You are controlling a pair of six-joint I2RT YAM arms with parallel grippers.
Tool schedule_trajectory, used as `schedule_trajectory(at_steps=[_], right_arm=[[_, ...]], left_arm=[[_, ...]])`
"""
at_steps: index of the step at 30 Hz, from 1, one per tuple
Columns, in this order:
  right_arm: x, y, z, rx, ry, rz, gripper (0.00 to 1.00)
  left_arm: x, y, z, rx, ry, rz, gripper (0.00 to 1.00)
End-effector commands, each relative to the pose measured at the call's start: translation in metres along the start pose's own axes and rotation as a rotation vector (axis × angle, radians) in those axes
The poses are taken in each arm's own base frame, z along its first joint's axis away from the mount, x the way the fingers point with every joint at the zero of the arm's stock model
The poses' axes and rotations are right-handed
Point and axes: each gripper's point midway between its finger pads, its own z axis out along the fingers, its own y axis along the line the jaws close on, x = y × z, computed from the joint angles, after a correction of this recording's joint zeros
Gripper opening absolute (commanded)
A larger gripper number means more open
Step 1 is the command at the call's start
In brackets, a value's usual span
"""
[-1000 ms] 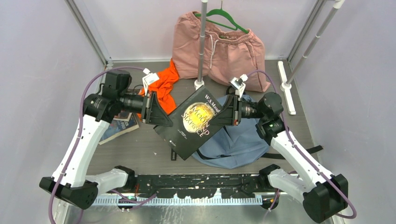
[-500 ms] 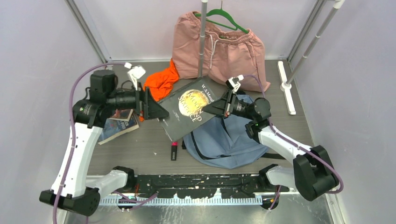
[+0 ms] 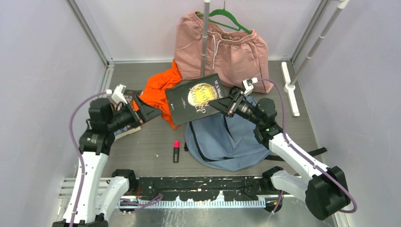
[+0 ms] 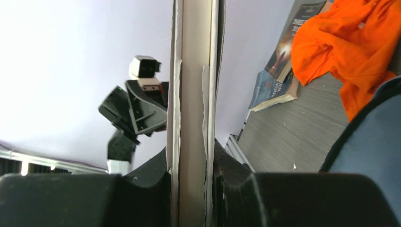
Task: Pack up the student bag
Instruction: Pick up the book from the center of the board.
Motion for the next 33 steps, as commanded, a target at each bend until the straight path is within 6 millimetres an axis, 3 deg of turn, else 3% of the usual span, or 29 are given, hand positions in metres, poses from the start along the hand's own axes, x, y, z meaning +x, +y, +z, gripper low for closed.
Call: schedule_trajectory(at_steps=[1, 9, 15, 20, 23, 29, 33], right_arm=[[-0.025, 0.059, 0.009, -0.171, -0.079, -0.106, 0.01], [-0.007, 0.066, 0.029, -0.209, -0.011, -0.102, 0.01], [0.002, 0.077, 0.036, -0.249, 0.018, -0.092, 0.01], [0.007, 0.082, 0.040, -0.264, 0.035, -0.088, 0.01], [0.008, 0.079, 0.045, -0.259, 0.040, -0.077, 0.01], [0.003, 0.063, 0.057, -0.213, -0.003, -0.042, 0.01], [0.006, 0.056, 0.065, -0.191, -0.003, -0.041, 0.01]], left_arm=[[-0.027, -0.026, 0.008, 0.215, -0.185, -0.167, 0.99], [-0.030, -0.031, 0.011, 0.330, -0.230, -0.228, 1.00], [-0.024, -0.028, 0.028, 0.390, -0.128, -0.311, 0.98], [-0.026, -0.031, 0.028, 0.404, -0.128, -0.294, 0.94], [-0.026, -0.037, 0.027, 0.431, -0.118, -0.298, 0.84], [-0.016, -0.045, 0.026, 0.484, -0.066, -0.303, 0.76], [-0.017, -0.044, 0.026, 0.511, -0.087, -0.324, 0.52]])
